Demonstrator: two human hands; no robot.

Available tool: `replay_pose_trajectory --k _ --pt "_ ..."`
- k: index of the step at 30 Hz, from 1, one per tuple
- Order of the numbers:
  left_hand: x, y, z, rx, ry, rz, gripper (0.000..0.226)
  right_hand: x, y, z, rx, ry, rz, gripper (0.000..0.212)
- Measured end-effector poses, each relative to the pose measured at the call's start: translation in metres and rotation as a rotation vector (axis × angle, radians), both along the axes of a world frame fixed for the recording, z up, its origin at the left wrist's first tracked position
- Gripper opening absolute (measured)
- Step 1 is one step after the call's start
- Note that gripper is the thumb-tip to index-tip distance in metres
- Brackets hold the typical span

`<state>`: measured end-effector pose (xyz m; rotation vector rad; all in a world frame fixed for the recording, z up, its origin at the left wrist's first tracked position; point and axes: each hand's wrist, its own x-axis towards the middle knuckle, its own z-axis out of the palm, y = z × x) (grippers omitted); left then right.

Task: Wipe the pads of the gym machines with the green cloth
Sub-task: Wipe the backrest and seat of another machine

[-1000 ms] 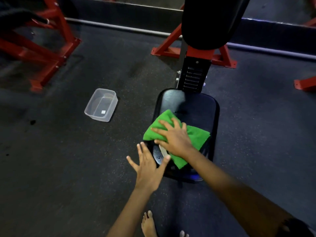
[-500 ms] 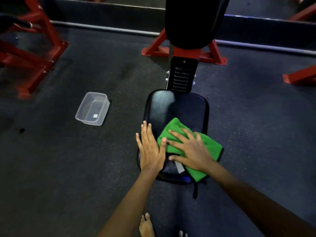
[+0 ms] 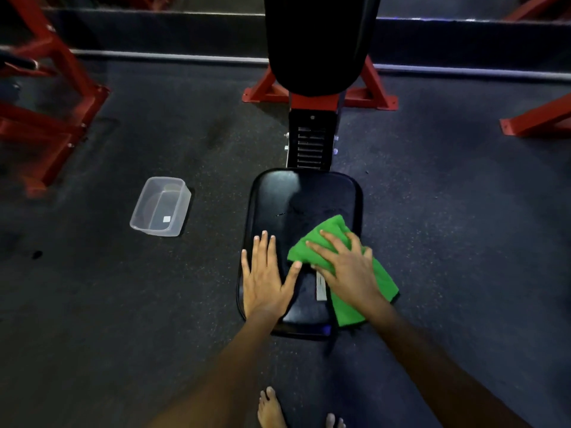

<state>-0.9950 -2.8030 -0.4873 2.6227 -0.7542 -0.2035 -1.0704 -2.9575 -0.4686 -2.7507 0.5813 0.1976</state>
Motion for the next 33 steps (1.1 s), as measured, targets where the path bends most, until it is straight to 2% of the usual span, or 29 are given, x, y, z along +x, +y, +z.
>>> replay_pose_trajectory --k 4,9,11,15,17,19,22,25,29,31,33 --pt "0.002 -0.001 -0.002 0.025 0.013 0.022 0.101 0.055 -0.003 0.003 0.009 0.032 -0.169 0.05" --pt "0.005 -0.002 0.0 0.051 0.059 0.024 0.108 0.02 0.011 0.003 0.022 -0.033 0.025 0.05" --pt "0.006 -0.004 0.002 0.059 0.07 0.017 0.109 -0.002 0.006 0.005 0.038 -0.054 0.024 0.051" --pt "0.003 -0.003 0.001 0.062 0.075 0.03 0.105 0.034 -0.017 0.0 0.06 0.045 -0.213 0.049" --pt "0.004 -0.002 0.0 0.07 0.076 0.023 0.104 0.064 -0.016 0.001 0.067 0.056 -0.257 0.049" --pt "0.005 -0.002 -0.002 0.073 0.079 0.013 0.103 0.071 -0.005 0.001 0.049 0.069 -0.165 0.05" --pt "0.005 -0.001 -0.003 0.086 0.079 0.007 0.102 0.036 0.006 0.003 0.005 0.053 0.032 0.052" --pt "0.005 -0.002 -0.004 0.102 0.083 0.008 0.102 0.02 -0.014 0.002 -0.017 0.063 -0.03 0.051" --pt "0.006 -0.001 -0.005 0.105 0.076 0.004 0.098 0.077 -0.046 -0.001 -0.002 0.086 -0.218 0.05" --pt "0.007 -0.002 -0.006 0.111 0.075 -0.003 0.098 0.1 -0.042 -0.002 0.0 0.085 -0.191 0.051" --pt "0.008 -0.002 -0.007 0.118 0.07 -0.005 0.098 0.098 -0.03 -0.001 0.008 0.068 -0.069 0.051"
